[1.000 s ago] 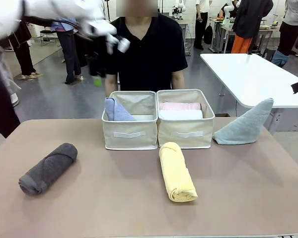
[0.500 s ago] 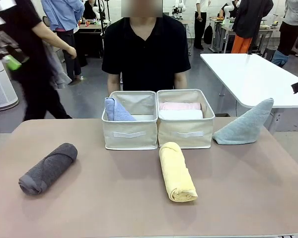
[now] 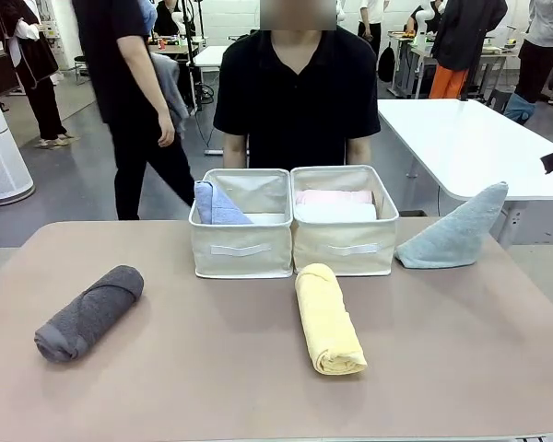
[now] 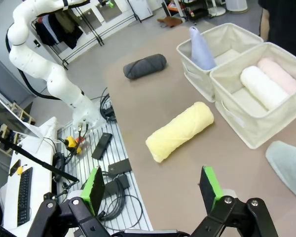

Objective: Sort the towels based on their folding style.
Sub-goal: Pick up one triangle-folded towel and place it in the left Fabric basket, then pick up another triangle-folded towel from the table and place it in the left Fabric basket.

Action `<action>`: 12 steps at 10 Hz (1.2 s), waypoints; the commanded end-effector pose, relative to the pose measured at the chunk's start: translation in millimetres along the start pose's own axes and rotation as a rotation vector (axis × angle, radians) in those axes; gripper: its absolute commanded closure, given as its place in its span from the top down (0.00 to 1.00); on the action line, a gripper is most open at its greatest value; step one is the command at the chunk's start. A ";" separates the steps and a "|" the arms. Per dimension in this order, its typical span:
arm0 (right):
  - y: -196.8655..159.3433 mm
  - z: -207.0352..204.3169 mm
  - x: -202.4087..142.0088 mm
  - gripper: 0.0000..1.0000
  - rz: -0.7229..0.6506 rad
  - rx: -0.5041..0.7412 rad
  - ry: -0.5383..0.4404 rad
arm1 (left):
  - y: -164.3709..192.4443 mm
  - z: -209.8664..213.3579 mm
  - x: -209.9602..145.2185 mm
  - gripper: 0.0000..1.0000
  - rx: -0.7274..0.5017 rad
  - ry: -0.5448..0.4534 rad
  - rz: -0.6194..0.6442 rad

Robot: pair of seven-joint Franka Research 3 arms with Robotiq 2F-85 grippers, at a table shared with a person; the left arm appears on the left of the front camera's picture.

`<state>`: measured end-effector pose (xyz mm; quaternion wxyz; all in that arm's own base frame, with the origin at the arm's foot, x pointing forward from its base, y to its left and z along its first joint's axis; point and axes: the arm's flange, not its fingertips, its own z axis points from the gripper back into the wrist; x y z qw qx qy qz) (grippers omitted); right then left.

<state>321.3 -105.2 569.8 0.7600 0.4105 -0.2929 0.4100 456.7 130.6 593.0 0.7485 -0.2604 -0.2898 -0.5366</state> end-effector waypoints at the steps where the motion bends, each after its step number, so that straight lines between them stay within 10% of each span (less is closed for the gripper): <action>1: 0.3 0.1 -0.2 1.00 0.007 0.009 -0.008 | -3.5 4.1 -5.2 1.00 0.011 -0.008 0.003; 11: 0.3 0.1 -0.2 1.00 0.007 0.009 -0.008 | 0.9 5.3 -5.1 1.00 0.010 -0.004 0.010; 12: 0.3 0.1 -0.2 1.00 0.007 0.009 -0.008 | 6.8 25.2 -3.3 1.00 -0.013 -0.141 -0.002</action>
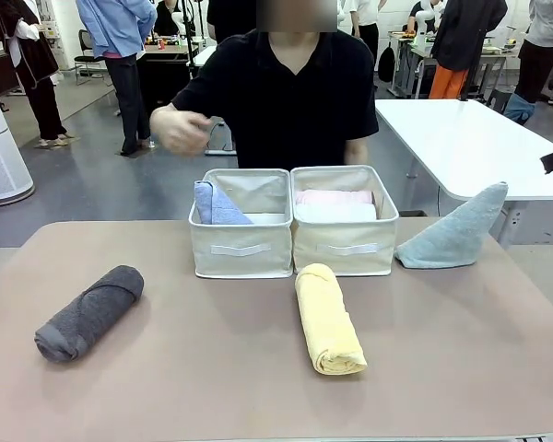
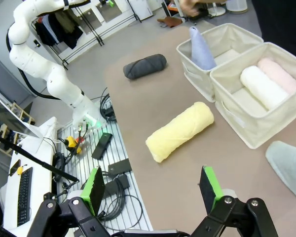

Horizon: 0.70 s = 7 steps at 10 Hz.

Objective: Sort the towels based on their folding style.
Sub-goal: Pick up another triangle-folded towel from the table and place it in the left Fabric basket.

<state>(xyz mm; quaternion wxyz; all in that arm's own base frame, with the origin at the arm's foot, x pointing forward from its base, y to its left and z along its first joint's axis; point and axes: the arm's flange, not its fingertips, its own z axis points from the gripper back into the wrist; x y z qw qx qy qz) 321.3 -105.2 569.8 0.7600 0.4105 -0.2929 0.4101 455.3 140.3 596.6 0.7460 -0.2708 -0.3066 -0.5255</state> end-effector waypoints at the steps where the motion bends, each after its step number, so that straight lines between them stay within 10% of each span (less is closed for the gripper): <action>1: 0.3 0.1 -0.2 1.00 0.007 0.009 -0.008 | 2.8 28.5 0.6 1.00 -0.061 -0.133 -0.015; 7: 0.3 0.1 -0.2 1.00 0.007 0.009 -0.008 | -12.3 63.6 -7.5 1.00 -0.046 -0.168 0.006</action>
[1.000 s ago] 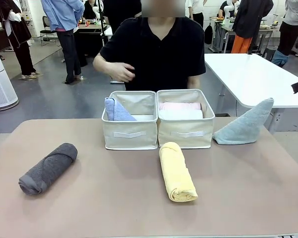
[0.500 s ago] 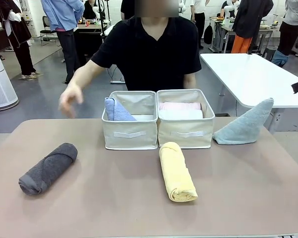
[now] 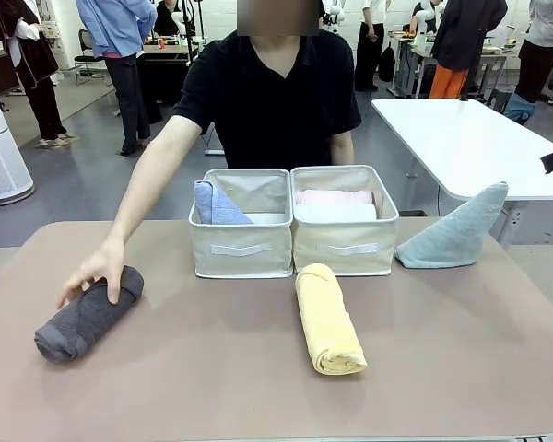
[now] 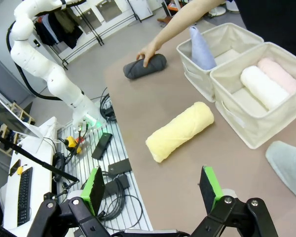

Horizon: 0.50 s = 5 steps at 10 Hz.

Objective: Sort the towels based on their folding style.
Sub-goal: Pick up another triangle-folded towel from the table and place it in the left Fabric basket.

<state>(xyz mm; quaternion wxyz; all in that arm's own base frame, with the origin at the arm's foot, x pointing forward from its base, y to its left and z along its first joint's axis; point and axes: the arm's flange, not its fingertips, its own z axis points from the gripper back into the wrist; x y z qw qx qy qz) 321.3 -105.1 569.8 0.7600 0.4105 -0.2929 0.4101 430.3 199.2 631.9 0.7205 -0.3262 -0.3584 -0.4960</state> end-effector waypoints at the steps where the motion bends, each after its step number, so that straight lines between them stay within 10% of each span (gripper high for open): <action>1: 0.2 0.1 -0.2 1.00 0.007 0.009 -0.008 | -3.4 -8.6 7.9 1.00 -0.023 0.000 -0.016; 5: -10.7 2.7 58.6 1.00 -0.067 -0.303 0.367 | -3.4 -8.6 7.9 1.00 -0.023 0.000 -0.016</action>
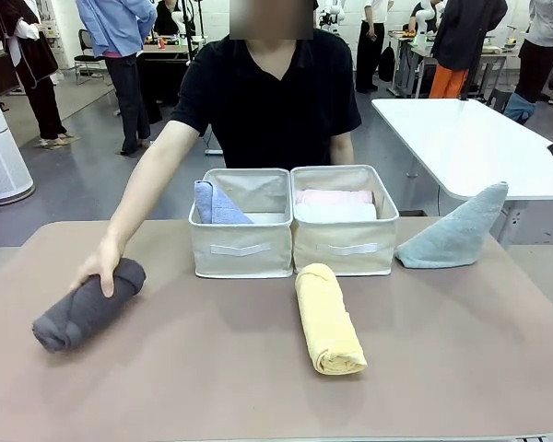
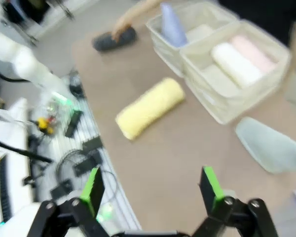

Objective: Sort the towels based on their folding style.
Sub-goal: Pick up another triangle-folded towel from the table and place it in the left Fabric basket.

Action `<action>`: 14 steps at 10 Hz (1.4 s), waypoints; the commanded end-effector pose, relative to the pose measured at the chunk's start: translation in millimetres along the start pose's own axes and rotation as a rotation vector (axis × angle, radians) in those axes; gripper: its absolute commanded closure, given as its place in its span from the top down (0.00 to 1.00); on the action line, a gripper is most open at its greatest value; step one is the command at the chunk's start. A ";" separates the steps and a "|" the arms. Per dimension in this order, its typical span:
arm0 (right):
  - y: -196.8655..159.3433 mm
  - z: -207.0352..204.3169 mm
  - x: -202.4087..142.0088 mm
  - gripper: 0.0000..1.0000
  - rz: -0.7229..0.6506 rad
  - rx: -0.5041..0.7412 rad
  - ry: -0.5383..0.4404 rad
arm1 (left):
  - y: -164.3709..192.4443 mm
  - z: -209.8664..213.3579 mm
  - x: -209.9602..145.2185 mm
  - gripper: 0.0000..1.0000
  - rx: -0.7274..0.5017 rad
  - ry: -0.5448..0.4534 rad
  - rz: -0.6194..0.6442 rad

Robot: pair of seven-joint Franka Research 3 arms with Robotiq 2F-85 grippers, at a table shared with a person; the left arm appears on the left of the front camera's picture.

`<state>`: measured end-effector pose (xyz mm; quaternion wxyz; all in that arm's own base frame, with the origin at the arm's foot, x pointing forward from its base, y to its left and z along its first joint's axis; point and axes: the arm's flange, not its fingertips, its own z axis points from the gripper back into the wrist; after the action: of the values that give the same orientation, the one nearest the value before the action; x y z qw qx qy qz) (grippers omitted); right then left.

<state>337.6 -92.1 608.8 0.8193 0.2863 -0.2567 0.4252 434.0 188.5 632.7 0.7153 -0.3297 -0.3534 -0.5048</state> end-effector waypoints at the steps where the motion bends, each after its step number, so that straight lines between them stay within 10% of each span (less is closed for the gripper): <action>1: -31.6 -11.1 25.5 1.00 -0.088 -0.105 0.277 | -3.8 0.5 1.1 1.00 -0.003 -0.006 -0.004; 4: -109.1 -30.9 34.4 1.00 -0.035 -0.028 0.484 | -3.8 0.5 1.1 1.00 -0.003 -0.006 -0.004; 6: -153.4 -34.2 25.7 1.00 -0.057 -0.007 0.450 | -3.8 0.5 1.1 1.00 -0.003 -0.006 -0.004; 13: -145.9 -50.8 21.5 1.00 -0.047 -0.040 0.470 | -3.8 0.5 1.1 1.00 -0.003 -0.006 -0.004; 14: -153.6 -51.0 34.3 1.00 0.167 -0.015 0.473 | -3.8 0.5 1.1 1.00 -0.003 -0.006 -0.004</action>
<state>482.6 -111.2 554.4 0.8560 0.1634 -0.0683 0.4857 433.5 188.5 633.2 0.7150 -0.3296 -0.3537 -0.5050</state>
